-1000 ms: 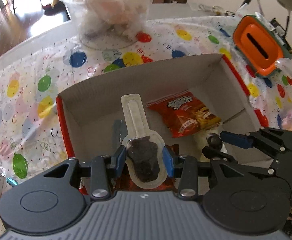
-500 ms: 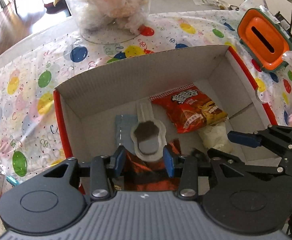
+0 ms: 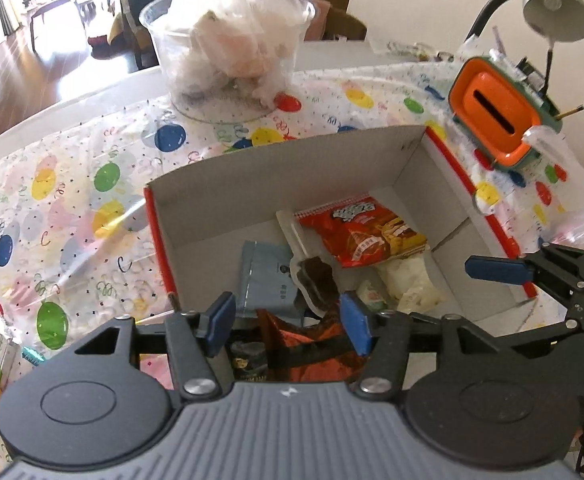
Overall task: Organize snacks
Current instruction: 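Withdraw both tools from the box toward the remaining snacks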
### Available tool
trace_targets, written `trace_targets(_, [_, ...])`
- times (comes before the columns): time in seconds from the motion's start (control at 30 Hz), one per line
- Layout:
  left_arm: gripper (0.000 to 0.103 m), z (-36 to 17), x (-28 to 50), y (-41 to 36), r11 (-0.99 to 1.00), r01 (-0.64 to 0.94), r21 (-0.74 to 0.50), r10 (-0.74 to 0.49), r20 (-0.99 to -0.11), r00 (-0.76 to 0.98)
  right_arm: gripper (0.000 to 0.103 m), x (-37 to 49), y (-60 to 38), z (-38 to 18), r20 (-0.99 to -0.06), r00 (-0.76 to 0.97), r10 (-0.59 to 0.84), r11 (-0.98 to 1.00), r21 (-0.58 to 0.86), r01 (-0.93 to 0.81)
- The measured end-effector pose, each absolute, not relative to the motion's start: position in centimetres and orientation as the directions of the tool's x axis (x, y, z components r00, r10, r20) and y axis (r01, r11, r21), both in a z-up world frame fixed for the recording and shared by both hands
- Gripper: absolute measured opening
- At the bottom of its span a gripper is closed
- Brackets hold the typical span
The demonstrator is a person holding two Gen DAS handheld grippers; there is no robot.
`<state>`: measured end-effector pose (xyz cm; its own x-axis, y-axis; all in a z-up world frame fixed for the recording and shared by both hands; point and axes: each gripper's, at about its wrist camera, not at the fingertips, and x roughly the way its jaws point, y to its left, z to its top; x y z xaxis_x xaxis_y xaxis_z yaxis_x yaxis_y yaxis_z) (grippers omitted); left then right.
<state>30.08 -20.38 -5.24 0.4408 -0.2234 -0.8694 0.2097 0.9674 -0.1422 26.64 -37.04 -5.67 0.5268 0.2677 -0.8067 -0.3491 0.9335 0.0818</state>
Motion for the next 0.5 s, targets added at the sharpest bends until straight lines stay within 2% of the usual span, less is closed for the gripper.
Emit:
trace_targets(0.17, [0.059,-4.0,28.6,-19.2,0.964,0.219,-0.15,-0.241,-0.841,0.484,0.081,25.7,-36.4,-4.3,-0.788,0.551,0.273,0.935,0.082,-0.346])
trace_targets(0.27, [0.065,-3.3,27.6,-18.3,0.962,0.227,-0.151,-0.249,-0.823,0.511,0.082,25.1,-35.9,-3.5,-0.776,0.568,0.273,0.937,0.08,-0.341])
trace_targets(0.37, [0.068,-2.5,26.7,-17.3,0.962,0.228,-0.149,-0.253,-0.802,0.541,0.086,24.4,-35.5,-2.7,-0.761,0.586,0.278,0.938,0.085,-0.335])
trace_targets(0.5, [0.069,-1.7,25.4,-15.7,0.962,0.221,-0.161,-0.261,-0.784,0.564,0.094,23.2,-34.9,-1.7,-0.736,0.613,0.288,0.942,0.102,-0.32])
